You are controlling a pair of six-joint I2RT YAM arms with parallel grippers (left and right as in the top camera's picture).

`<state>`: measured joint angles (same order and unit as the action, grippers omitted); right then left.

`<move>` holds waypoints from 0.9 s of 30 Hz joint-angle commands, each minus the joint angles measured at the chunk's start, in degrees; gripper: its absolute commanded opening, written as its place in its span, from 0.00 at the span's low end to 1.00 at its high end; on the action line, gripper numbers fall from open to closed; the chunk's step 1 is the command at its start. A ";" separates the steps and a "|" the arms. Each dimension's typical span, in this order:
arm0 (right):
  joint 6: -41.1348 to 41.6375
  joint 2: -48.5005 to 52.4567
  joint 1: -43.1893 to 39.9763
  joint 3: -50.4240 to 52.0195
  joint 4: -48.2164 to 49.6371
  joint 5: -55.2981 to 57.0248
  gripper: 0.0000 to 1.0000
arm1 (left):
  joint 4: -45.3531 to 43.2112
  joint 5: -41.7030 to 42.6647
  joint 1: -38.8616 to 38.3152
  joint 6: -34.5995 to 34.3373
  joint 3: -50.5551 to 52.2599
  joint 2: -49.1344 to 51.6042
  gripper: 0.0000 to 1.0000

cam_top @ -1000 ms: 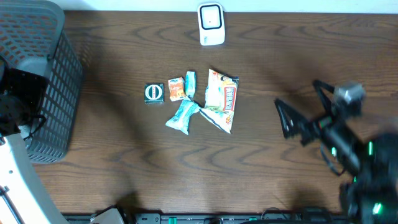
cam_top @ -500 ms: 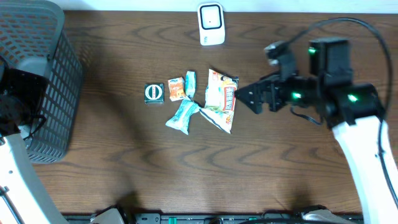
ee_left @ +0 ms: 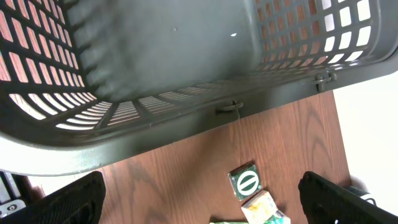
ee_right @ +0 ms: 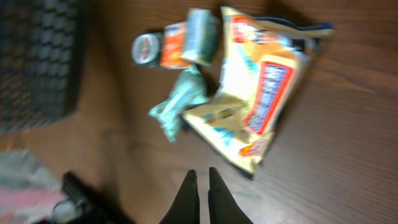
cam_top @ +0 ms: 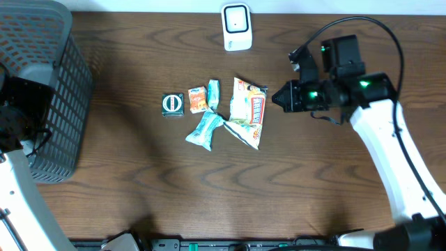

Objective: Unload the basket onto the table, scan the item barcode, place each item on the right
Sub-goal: 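Move the right gripper over the yellow snack bag, then lower the right gripper and grasp the snack bag edge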

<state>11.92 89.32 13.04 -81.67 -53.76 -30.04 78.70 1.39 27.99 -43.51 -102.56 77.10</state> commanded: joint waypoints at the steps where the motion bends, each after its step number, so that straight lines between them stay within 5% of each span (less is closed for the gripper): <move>1: 3.87 3.85 2.05 -0.94 1.36 5.77 0.01 | 0.17 -0.33 0.22 -0.09 -0.15 0.00 0.98; 19: 12.24 30.14 14.51 -0.94 4.26 16.65 0.01 | 0.17 -0.33 0.22 -0.09 -0.15 0.00 0.98; 27: 11.61 26.91 14.29 -2.10 -1.90 16.63 0.01 | 0.15 -0.33 0.22 -0.11 -0.15 0.00 0.98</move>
<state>23.33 117.84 27.38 -83.64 -53.39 -15.35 78.67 1.39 27.99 -43.51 -102.56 77.10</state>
